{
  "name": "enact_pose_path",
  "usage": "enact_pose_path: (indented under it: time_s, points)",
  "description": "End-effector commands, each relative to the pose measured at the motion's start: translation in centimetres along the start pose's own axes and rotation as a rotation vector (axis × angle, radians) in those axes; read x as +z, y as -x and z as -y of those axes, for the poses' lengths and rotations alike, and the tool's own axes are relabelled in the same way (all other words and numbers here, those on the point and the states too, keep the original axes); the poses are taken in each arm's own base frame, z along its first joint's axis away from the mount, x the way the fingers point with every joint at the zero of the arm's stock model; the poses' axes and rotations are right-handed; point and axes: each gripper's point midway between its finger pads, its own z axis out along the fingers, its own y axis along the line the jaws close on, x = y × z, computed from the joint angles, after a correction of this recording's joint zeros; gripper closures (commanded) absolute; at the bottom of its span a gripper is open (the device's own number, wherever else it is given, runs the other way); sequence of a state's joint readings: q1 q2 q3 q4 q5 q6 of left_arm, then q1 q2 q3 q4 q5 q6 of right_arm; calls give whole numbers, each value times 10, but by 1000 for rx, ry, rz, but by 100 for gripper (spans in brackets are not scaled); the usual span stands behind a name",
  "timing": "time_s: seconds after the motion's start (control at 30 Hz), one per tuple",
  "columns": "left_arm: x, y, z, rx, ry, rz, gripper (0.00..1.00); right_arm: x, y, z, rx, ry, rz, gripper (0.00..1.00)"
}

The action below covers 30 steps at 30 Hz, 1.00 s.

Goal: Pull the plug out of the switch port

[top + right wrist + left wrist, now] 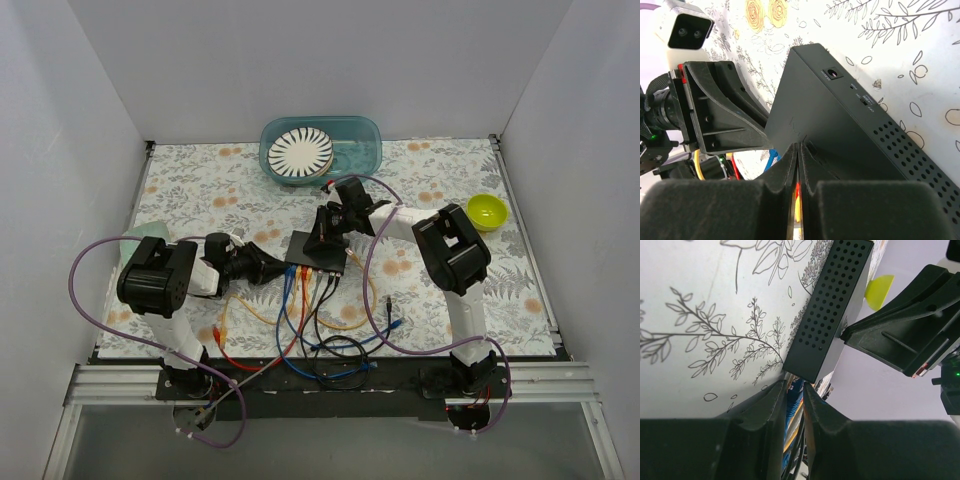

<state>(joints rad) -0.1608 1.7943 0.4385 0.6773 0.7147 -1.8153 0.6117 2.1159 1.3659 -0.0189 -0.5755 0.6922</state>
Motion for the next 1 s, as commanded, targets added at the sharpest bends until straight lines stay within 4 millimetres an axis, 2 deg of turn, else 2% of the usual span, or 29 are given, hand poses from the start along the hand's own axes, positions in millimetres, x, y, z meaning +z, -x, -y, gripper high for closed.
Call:
enact_pose_path:
  time_s: [0.0, 0.07, 0.1, 0.2, 0.23, 0.33, 0.5, 0.57, 0.67, 0.8, 0.97]
  points:
    - [2, -1, -18, -14, 66, 12, 97, -2, -7, 27, -43, -150, 1, 91]
    - [2, -1, -18, -12, 64, 11, 99, -8, -8, 25, -88, -178, 7, 91]
    - [2, 0, -18, -13, 66, 12, 100, -14, -6, 16, -112, -173, 23, 91]
    - [3, 0, -18, -8, 65, 9, 100, -18, -22, 8, -155, -184, 6, 91]
    - [3, -1, -18, -9, 65, 5, 100, -17, -35, 10, -165, -198, -18, 91]
    - [4, 0, -18, -11, 64, 3, 100, -13, -54, 7, -220, -229, -53, 91]
    - [4, 0, -16, -10, 60, -4, 100, -5, -70, 12, -228, -258, -87, 91]
    - [4, -1, -16, -11, 61, -6, 100, -2, -65, 9, -223, -254, -75, 91]
    - [2, -2, -14, -2, 62, -10, 100, 7, -62, 17, -215, -282, -90, 92]
    - [-2, -5, -15, 26, 74, -17, 100, 11, -44, 13, -228, -310, -63, 93]
    - [-11, -15, -18, 25, 91, -29, 100, 15, -32, 18, -201, -321, -52, 93]
